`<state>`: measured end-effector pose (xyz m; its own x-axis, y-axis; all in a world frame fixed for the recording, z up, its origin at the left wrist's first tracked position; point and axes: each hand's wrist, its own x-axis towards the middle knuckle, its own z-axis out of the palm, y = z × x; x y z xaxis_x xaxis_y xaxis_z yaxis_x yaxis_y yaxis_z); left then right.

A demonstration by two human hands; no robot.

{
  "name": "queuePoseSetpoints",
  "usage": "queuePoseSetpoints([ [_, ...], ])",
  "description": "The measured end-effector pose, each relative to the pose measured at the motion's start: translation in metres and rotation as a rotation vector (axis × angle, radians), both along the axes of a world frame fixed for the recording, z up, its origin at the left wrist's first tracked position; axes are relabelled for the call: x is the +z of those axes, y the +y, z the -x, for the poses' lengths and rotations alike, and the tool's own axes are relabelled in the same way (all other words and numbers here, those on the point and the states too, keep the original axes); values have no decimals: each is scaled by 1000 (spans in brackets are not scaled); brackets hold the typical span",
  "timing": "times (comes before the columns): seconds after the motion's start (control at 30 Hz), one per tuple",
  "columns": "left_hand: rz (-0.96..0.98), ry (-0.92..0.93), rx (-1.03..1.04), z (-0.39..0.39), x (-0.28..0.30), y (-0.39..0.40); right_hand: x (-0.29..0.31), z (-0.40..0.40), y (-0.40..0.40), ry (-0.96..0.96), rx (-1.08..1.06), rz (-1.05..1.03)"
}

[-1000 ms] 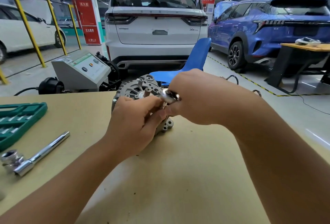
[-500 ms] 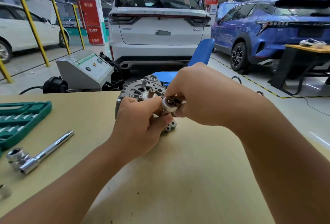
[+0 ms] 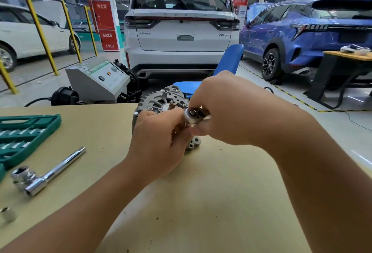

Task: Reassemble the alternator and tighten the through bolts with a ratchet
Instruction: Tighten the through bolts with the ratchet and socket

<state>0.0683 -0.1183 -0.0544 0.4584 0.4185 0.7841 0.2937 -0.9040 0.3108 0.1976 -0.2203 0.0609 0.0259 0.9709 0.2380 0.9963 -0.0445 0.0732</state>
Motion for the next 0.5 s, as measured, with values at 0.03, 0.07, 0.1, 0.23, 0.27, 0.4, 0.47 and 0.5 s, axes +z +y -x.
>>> queuePoseSetpoints([
  [0.03,9,-12,6,-1,0,0,1,0,-1,33,3,14],
  [0.07,18,-16,15,-2,0,-1,2,-1,-1,68,4,35],
  [0.1,24,-17,21,-3,0,-1,3,-1,-1,91,2,59],
  [0.23,14,-62,-10,-6,-1,-3,-1,3,3,9,22,7],
  [0.27,17,-70,-3,-6,0,-3,-3,4,3,12,21,-29],
  [0.4,41,-79,30,-7,-2,-3,-2,-2,3,60,-14,-84],
  [0.47,-22,-83,59,-7,1,-7,1,-1,0,144,-26,-43],
  [0.5,-41,-77,69,-7,2,-8,2,0,-2,162,-28,-31],
])
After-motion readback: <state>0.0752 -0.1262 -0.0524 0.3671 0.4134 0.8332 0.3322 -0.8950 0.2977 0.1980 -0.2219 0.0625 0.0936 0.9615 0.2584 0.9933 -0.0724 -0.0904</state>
